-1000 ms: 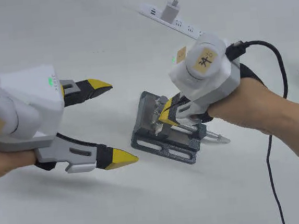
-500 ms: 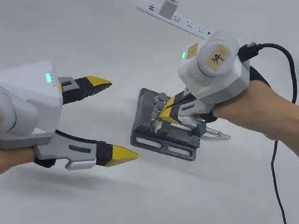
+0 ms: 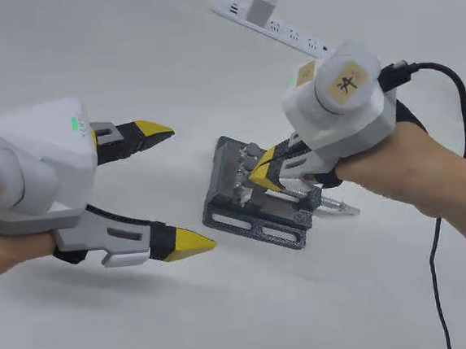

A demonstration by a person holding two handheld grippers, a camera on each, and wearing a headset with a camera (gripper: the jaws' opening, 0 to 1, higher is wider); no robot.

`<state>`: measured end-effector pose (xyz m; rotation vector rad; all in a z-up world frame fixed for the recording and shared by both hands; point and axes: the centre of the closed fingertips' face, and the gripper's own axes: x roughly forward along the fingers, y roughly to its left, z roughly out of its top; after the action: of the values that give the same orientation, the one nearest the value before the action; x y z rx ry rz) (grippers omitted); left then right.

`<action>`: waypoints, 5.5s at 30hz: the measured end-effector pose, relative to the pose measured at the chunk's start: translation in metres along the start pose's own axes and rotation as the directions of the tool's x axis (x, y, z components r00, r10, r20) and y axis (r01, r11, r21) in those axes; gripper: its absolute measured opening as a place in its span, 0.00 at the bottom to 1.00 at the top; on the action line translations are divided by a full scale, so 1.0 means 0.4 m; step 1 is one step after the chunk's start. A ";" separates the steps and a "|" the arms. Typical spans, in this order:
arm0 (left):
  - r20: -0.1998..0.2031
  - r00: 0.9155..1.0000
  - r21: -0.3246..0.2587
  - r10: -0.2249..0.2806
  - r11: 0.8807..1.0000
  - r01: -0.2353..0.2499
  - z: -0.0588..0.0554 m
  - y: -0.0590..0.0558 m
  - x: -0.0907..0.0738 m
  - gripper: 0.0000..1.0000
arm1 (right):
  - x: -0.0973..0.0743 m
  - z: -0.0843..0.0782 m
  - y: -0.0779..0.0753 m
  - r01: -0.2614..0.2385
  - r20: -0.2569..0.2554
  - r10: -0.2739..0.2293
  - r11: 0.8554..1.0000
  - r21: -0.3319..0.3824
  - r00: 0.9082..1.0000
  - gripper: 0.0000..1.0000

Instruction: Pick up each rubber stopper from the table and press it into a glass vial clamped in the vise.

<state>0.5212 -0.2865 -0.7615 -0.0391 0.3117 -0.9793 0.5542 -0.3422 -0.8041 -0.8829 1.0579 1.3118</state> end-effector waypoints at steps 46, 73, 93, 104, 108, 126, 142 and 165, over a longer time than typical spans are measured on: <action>0.011 1.000 -0.003 -0.005 1.000 0.006 0.007 0.001 0.014 0.79 | 0.018 0.004 -0.005 -0.072 -0.079 0.066 0.994 -0.079 0.995 0.00; 0.018 1.000 0.009 -0.017 1.000 0.017 0.022 -0.014 0.021 0.79 | 0.025 0.003 -0.009 -0.100 -0.212 0.065 0.982 -0.162 0.975 0.00; -0.011 1.000 0.019 -0.013 1.000 0.013 0.019 -0.016 -0.001 0.79 | 0.009 0.002 -0.001 -0.048 -0.043 0.047 0.998 -0.039 0.998 0.00; -0.032 0.999 0.023 -0.019 1.000 0.020 0.009 -0.017 -0.001 0.80 | -0.021 0.012 0.001 -0.019 0.044 0.019 1.000 0.007 0.999 0.00; -0.040 0.999 0.026 -0.021 0.999 0.022 0.007 -0.017 -0.002 0.80 | -0.032 0.004 -0.006 -0.004 0.094 0.000 0.999 0.044 0.996 0.00; -0.109 0.994 0.056 -0.022 0.998 0.028 -0.001 -0.013 -0.020 0.87 | -0.121 -0.101 0.023 0.011 0.313 -0.086 0.972 0.233 0.946 0.20; -0.161 0.987 0.062 -0.008 0.998 0.018 -0.018 -0.014 -0.027 0.99 | -0.135 -0.212 0.030 0.055 0.467 -0.220 0.938 0.341 0.856 0.58; -0.230 0.973 0.078 0.002 0.997 0.016 -0.047 -0.013 -0.014 0.99 | -0.130 -0.274 0.058 0.062 0.556 -0.312 0.904 0.422 0.770 0.83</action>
<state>0.5088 -0.2829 -0.7773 0.1466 0.4854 -1.0043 0.5223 -0.4601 -0.7864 -0.2134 0.6394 1.0517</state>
